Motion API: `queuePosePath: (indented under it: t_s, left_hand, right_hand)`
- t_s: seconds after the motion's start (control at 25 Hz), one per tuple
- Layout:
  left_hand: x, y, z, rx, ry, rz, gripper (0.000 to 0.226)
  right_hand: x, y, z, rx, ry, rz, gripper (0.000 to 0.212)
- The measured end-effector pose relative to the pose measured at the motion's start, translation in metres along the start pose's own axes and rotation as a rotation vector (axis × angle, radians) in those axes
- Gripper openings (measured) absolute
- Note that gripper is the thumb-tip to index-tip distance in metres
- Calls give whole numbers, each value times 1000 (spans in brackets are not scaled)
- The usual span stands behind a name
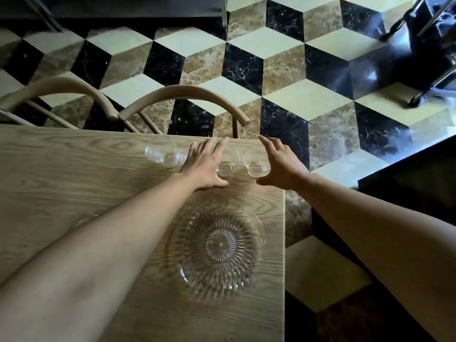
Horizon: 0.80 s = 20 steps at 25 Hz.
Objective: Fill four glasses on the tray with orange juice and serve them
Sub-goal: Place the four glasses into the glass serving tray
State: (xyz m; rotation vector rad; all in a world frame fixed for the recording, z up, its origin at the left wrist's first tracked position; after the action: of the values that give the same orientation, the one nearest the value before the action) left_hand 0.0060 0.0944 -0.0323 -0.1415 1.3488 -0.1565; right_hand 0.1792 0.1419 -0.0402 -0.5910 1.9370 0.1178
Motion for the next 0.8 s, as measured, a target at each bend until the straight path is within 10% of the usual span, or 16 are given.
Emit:
queuePosePath:
  t_s: [0.8]
  left_hand:
    - [-12,-35,14,-57,-257,107,100]
  right_hand:
    - [-2,-31,3,-49,167,75,106]
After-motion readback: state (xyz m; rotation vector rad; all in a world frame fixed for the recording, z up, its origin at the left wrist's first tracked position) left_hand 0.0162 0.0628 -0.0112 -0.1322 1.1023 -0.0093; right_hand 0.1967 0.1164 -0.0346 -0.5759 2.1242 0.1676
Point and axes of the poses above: each hand's wrist, its own y-axis towards the middle knuckle, its own x-axis out of the palm, z = x × y, the point moved 10 cm from there along y, towards the middle knuckle, and after that the axes turned 8 degrees about z, right-handed, at the moved point
